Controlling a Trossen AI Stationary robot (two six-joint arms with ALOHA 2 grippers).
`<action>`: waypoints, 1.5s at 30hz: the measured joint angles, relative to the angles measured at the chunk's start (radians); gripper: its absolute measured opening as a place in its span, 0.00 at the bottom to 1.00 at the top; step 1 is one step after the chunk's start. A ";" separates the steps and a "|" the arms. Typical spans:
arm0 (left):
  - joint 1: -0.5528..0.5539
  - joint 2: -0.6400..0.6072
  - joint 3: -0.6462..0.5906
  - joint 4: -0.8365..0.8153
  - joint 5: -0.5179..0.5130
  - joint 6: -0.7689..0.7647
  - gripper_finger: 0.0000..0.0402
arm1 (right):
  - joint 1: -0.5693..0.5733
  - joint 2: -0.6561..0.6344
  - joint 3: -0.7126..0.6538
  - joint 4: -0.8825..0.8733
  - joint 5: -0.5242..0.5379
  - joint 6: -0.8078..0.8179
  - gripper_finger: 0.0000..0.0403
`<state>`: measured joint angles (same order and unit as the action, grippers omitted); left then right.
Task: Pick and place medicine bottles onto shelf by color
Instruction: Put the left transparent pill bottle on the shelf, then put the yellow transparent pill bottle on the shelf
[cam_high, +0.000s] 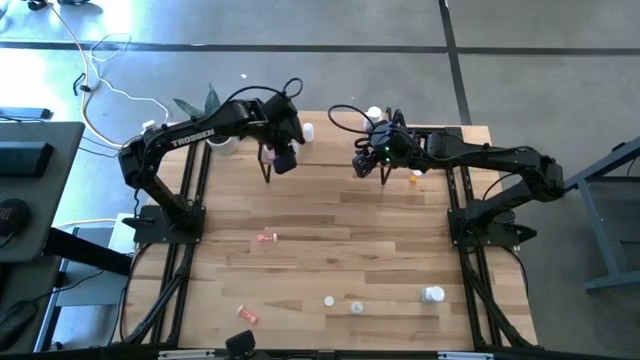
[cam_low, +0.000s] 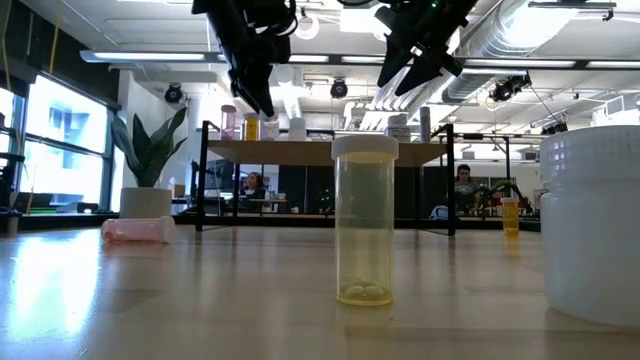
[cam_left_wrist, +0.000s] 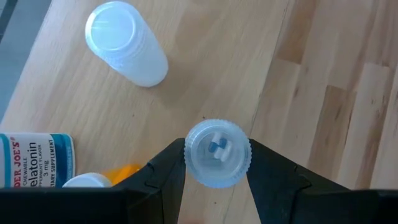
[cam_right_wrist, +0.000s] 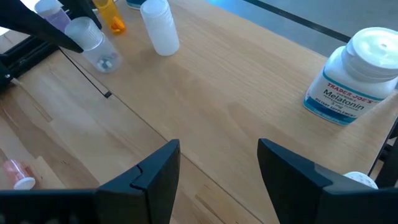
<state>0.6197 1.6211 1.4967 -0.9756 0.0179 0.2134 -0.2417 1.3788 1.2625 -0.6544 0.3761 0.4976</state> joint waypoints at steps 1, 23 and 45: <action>0.000 0.000 0.000 0.001 -0.001 0.000 0.36 | 0.000 0.000 0.000 0.000 0.000 0.000 0.51; 0.001 -0.030 -0.005 0.007 -0.027 0.060 0.58 | 0.084 0.000 0.000 0.000 -0.271 0.021 0.51; -0.205 -0.251 -0.003 -0.050 0.008 -0.151 0.58 | 0.373 0.000 0.000 -0.024 -0.492 0.027 0.51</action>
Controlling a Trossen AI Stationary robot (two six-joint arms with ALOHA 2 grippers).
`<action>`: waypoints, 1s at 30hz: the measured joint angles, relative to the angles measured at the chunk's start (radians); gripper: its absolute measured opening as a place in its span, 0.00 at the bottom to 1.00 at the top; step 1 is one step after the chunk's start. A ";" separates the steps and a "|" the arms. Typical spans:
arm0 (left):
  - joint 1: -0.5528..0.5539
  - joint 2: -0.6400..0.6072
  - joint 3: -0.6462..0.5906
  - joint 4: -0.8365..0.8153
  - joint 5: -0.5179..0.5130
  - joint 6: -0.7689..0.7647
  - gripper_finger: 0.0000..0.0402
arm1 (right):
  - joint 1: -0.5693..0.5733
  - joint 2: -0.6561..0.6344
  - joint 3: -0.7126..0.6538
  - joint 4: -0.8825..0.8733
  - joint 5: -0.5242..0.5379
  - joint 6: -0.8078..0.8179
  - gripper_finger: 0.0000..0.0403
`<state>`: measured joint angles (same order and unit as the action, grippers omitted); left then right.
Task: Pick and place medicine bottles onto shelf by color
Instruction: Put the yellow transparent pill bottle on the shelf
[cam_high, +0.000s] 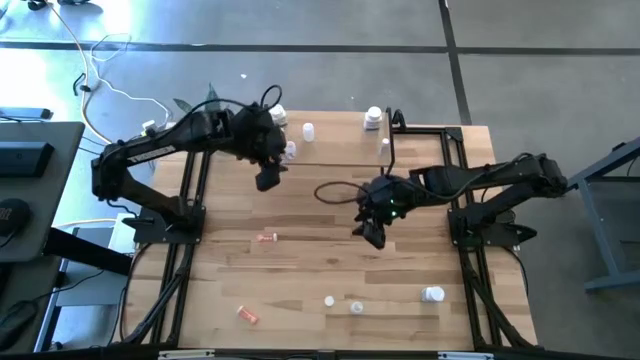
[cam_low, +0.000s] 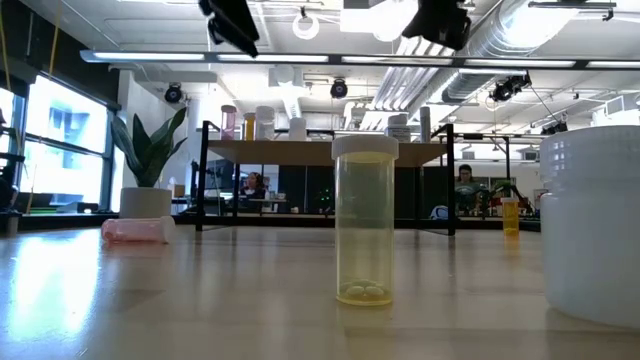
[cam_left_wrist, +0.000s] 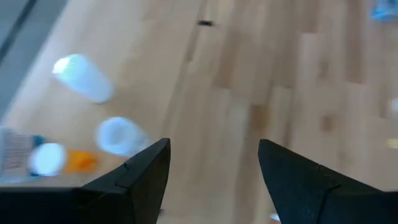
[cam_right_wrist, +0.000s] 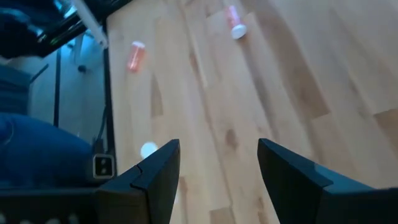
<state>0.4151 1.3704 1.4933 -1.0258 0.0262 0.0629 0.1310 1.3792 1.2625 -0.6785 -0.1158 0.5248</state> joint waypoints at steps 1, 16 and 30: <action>-0.020 -0.006 0.000 -0.003 0.001 -0.017 0.58 | 0.013 0.000 0.000 0.000 0.000 0.000 0.51; -0.307 -0.120 -0.226 0.093 -0.056 -0.359 0.58 | 0.195 0.094 0.000 0.049 0.017 -0.177 0.51; -0.568 -0.131 -0.366 0.109 -0.149 -0.616 0.54 | 0.278 0.280 0.000 0.309 0.036 -0.335 0.51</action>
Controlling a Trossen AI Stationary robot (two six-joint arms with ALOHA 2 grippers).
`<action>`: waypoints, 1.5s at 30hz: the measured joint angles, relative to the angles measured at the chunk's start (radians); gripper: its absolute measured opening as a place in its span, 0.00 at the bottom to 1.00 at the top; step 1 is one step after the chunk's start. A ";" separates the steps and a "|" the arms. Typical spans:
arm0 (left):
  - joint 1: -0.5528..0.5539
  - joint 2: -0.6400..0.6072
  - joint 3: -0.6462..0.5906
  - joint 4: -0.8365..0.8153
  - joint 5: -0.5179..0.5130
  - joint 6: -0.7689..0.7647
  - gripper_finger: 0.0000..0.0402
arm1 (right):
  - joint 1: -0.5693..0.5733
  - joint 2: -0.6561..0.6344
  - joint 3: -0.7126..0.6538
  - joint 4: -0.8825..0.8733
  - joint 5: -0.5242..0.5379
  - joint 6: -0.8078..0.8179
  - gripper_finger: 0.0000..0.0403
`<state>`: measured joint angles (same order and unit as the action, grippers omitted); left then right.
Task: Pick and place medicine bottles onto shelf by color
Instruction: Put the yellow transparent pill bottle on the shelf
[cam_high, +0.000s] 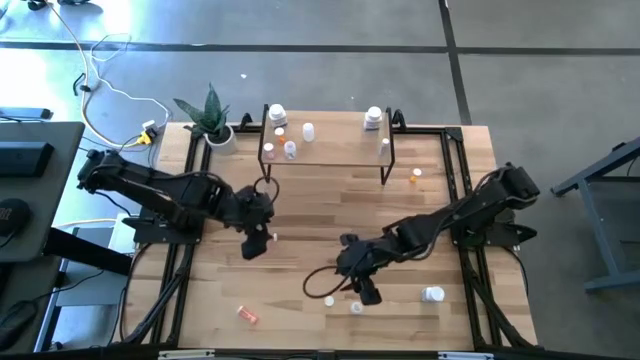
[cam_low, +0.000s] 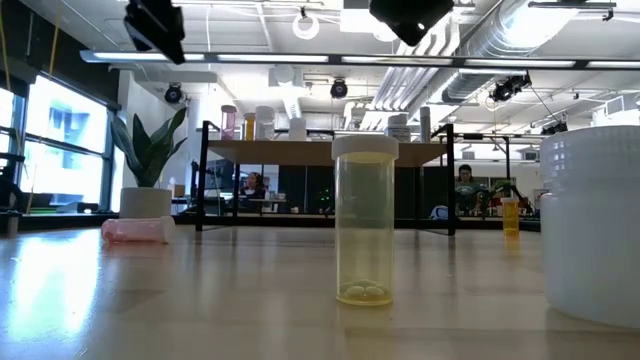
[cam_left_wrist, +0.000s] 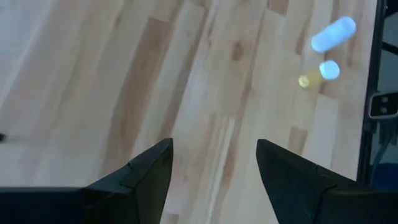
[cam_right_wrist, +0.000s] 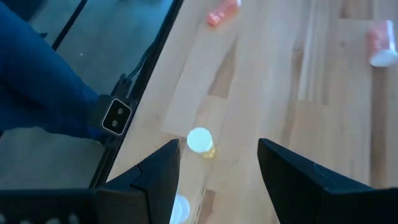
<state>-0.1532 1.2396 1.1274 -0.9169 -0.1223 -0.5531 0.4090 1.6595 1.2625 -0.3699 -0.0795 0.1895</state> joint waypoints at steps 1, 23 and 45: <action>-0.018 0.000 -0.004 -0.003 -0.004 -0.017 0.54 | 0.005 0.013 0.000 0.017 0.000 -0.009 0.51; -0.256 0.001 -0.063 -0.023 -0.074 -0.269 0.52 | 0.045 0.245 0.000 0.218 0.002 -0.094 0.51; -0.269 0.001 -0.063 -0.030 -0.095 -0.304 0.52 | 0.052 0.325 0.000 0.238 0.000 -0.076 0.47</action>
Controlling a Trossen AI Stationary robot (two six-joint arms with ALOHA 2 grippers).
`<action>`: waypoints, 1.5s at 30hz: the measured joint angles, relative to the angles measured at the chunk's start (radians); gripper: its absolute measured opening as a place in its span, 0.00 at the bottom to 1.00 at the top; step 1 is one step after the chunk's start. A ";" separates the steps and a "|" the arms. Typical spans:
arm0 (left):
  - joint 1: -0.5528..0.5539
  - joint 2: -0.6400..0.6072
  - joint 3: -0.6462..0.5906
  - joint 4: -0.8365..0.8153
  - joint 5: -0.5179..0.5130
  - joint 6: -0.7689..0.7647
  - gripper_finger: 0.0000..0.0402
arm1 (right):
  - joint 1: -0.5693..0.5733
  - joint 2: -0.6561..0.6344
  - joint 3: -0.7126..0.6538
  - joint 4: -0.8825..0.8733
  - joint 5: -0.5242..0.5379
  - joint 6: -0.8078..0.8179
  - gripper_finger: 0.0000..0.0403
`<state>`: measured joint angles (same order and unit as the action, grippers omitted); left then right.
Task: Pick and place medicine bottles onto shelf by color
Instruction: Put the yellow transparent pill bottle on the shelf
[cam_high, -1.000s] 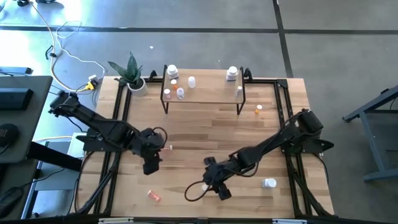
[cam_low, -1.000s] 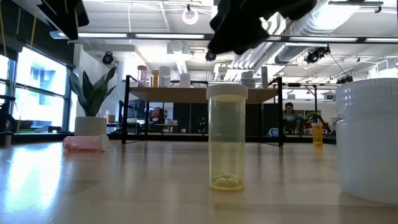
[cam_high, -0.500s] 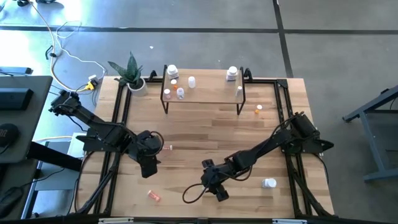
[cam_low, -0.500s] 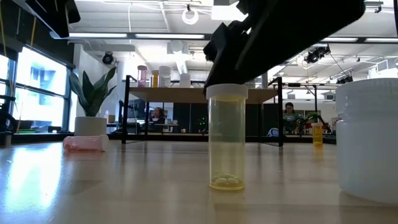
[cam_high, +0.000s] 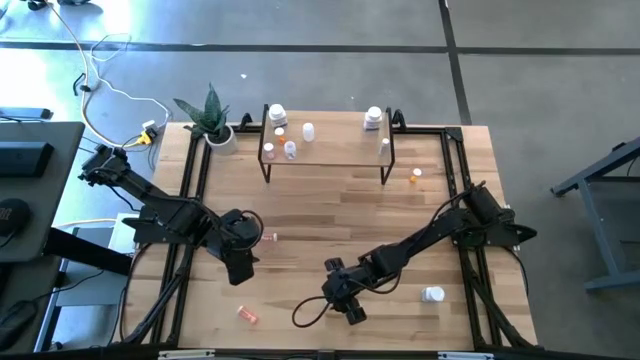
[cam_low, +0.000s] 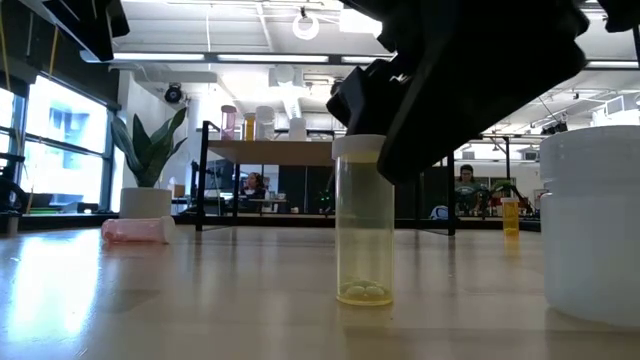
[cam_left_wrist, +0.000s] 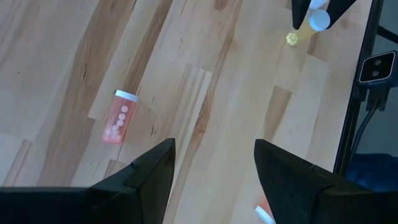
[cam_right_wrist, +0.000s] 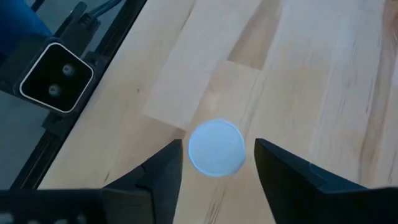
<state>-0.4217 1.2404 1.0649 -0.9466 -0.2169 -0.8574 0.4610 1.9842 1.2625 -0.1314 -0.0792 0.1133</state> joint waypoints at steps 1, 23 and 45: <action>0.000 0.000 0.000 0.000 0.000 0.000 0.52 | 0.000 0.000 0.000 0.000 0.000 0.000 0.45; 0.000 0.000 0.000 -0.038 -0.013 0.004 0.52 | -0.031 -0.037 0.000 -0.003 0.001 0.069 0.22; 0.165 0.000 0.000 -0.035 -0.094 0.228 0.52 | -0.323 -0.269 0.000 -0.003 0.002 0.004 0.22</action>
<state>-0.2569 1.2404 1.0649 -0.9814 -0.3107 -0.6295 0.1383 1.7156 1.2624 -0.1344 -0.0776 0.1172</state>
